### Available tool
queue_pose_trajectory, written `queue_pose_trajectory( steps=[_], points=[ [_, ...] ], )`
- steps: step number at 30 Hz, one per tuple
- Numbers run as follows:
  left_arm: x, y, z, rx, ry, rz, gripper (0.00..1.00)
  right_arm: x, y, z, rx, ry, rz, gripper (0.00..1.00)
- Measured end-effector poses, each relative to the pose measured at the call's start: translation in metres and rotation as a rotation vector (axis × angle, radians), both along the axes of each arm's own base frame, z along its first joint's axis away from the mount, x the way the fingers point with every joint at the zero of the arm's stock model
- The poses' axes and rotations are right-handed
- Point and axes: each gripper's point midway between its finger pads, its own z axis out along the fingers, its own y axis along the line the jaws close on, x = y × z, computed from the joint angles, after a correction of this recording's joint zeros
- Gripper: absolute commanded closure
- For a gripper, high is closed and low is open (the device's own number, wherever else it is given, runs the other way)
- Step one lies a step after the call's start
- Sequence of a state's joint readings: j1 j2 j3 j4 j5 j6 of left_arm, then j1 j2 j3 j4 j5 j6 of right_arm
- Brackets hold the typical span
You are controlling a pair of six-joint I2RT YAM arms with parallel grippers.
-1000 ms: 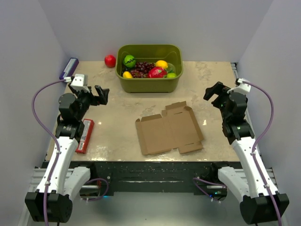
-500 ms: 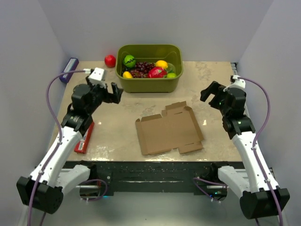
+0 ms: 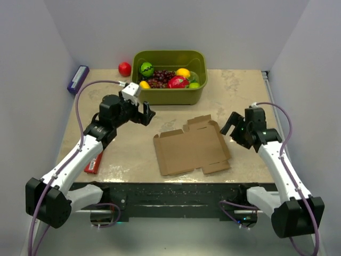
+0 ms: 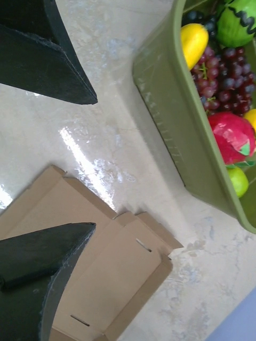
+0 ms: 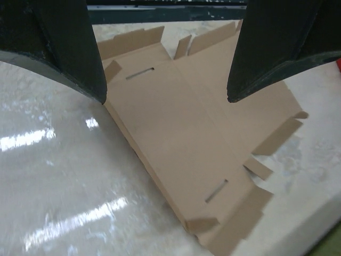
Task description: Fold the paper box
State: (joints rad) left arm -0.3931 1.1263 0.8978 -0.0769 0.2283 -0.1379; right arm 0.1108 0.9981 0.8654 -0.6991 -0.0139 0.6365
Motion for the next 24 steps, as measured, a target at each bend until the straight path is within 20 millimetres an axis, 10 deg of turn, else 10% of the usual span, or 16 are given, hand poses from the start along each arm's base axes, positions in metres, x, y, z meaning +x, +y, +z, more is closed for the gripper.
queue_pose_trajectory(
  steps=[11,24],
  points=[
    [-0.001,0.015,0.021,0.027,-0.095,0.052,0.01,-0.039,0.003,-0.117,0.007,0.429,-0.03,0.07],
    [-0.019,-0.019,0.034,-0.051,-0.129,-0.167,0.01,-0.011,0.002,-0.087,-0.037,0.22,0.069,0.12]
  ],
)
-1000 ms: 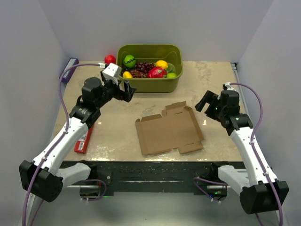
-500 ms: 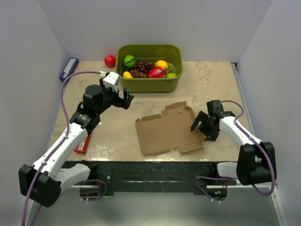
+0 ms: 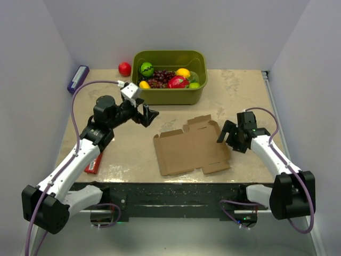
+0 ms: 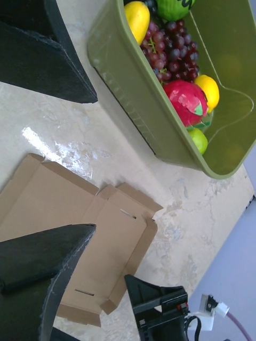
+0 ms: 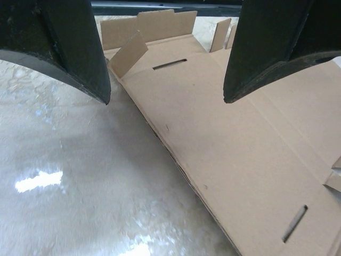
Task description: Fold the paper box
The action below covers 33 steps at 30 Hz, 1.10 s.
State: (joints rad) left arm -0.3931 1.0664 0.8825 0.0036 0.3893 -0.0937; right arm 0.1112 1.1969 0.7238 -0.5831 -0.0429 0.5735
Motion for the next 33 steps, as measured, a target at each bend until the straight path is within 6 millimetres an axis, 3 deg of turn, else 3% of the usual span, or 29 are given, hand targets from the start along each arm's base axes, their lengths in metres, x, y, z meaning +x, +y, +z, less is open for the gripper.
queue_pose_trajectory(
  steps=[8,20,26,27,30,33],
  points=[
    [-0.011,-0.014,0.001,-0.024,-0.007,-0.104,0.0,0.024,0.002,0.001,-0.038,-0.053,0.087,0.15],
    [-0.023,-0.028,0.001,-0.047,0.002,-0.221,0.0,0.051,0.01,-0.03,-0.066,-0.031,0.219,0.28],
    [-0.023,-0.033,-0.008,-0.053,0.035,-0.247,0.0,0.071,0.014,-0.026,-0.062,-0.116,0.237,0.54],
    [-0.023,-0.034,-0.01,-0.052,0.042,-0.25,0.0,0.075,0.016,-0.025,-0.054,-0.137,0.243,0.66],
    [-0.022,-0.036,-0.016,-0.051,0.06,-0.262,0.0,0.08,0.02,-0.024,-0.043,-0.173,0.266,0.86],
    [-0.022,-0.039,-0.021,-0.055,0.076,-0.28,0.0,0.083,0.025,-0.02,-0.027,-0.199,0.289,0.99]
  ],
)
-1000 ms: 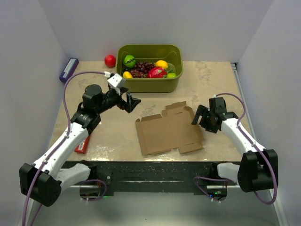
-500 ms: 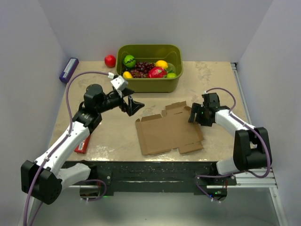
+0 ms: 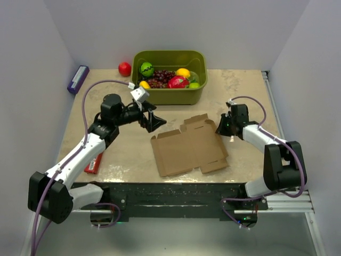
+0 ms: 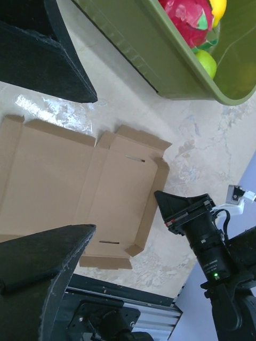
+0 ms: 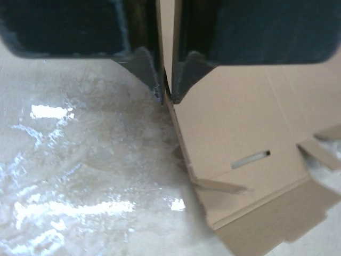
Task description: Fold the paper box
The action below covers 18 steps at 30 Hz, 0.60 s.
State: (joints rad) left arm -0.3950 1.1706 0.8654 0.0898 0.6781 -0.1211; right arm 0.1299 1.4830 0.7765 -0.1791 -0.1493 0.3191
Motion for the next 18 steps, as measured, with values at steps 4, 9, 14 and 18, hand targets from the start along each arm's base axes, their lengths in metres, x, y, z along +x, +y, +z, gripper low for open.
queue_pose_trajectory(
  steps=[4,9,14,18],
  points=[
    [-0.002,-0.002,-0.002,-0.005,0.018,-0.018,0.0,0.002,0.009,0.009,0.019,-0.033,0.045,1.0],
    [-0.002,-0.002,0.0,-0.008,0.009,-0.016,0.0,0.019,0.037,0.046,0.006,-0.128,0.151,1.0],
    [0.003,0.001,0.01,0.011,-0.012,0.014,0.01,0.037,0.105,0.117,-0.012,-0.29,0.369,1.0],
    [0.018,0.011,0.036,0.046,-0.094,0.091,0.01,0.042,0.145,0.165,-0.004,-0.368,0.489,1.0]
  ],
)
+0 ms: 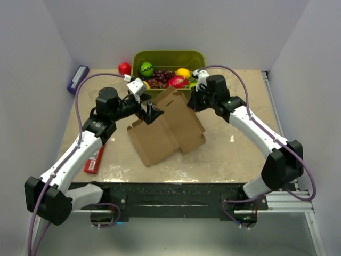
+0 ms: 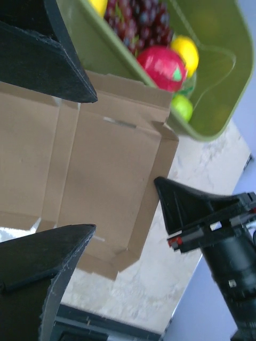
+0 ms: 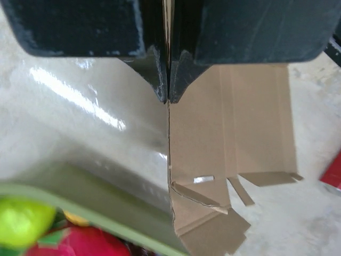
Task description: Fold the paper box
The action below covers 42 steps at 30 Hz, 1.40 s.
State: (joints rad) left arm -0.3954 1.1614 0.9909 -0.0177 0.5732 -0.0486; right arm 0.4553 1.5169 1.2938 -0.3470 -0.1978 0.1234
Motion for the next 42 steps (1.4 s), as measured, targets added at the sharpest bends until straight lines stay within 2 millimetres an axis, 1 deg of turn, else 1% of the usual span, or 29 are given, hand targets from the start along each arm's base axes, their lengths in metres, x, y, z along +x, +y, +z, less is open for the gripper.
queue_pose_trajectory(
  steps=[3,6,8,12,16,23,29,34,36,39,42],
  points=[
    [0.007,0.013,0.013,0.033,-0.072,0.075,0.03,-0.001,0.018,0.022,-0.002,-0.018,0.049,1.0],
    [0.011,0.022,0.018,0.065,-0.121,0.124,0.04,-0.007,0.03,0.033,-0.006,-0.011,0.086,1.0],
    [0.013,0.024,0.02,0.086,-0.147,0.145,0.04,-0.015,0.038,0.037,-0.007,0.006,0.116,1.0],
    [0.012,0.019,0.02,0.129,-0.196,0.142,0.04,-0.034,0.049,0.04,-0.009,0.04,0.182,1.0],
    [0.01,0.013,0.019,0.161,-0.23,0.126,0.04,-0.046,0.052,0.036,-0.024,0.069,0.223,1.0],
    [0.018,0.007,0.0,0.22,-0.228,0.111,0.04,-0.056,0.049,0.028,-0.067,0.094,0.255,1.0],
    [0.025,0.003,-0.017,0.256,-0.21,0.091,0.04,-0.064,0.052,0.026,-0.08,0.098,0.304,1.0],
    [0.03,-0.004,-0.032,0.274,-0.176,0.062,0.05,-0.067,0.055,0.026,-0.088,0.086,0.33,1.0],
    [0.031,-0.005,-0.038,0.281,-0.162,0.057,0.07,-0.069,0.055,0.027,-0.09,0.081,0.341,1.0],
    [0.031,-0.007,-0.042,0.282,-0.153,0.045,0.14,-0.073,0.056,0.028,-0.086,0.081,0.355,1.0],
    [0.029,-0.009,-0.043,0.277,-0.15,0.029,0.23,-0.077,0.055,0.029,-0.087,0.08,0.363,1.0]
  ],
)
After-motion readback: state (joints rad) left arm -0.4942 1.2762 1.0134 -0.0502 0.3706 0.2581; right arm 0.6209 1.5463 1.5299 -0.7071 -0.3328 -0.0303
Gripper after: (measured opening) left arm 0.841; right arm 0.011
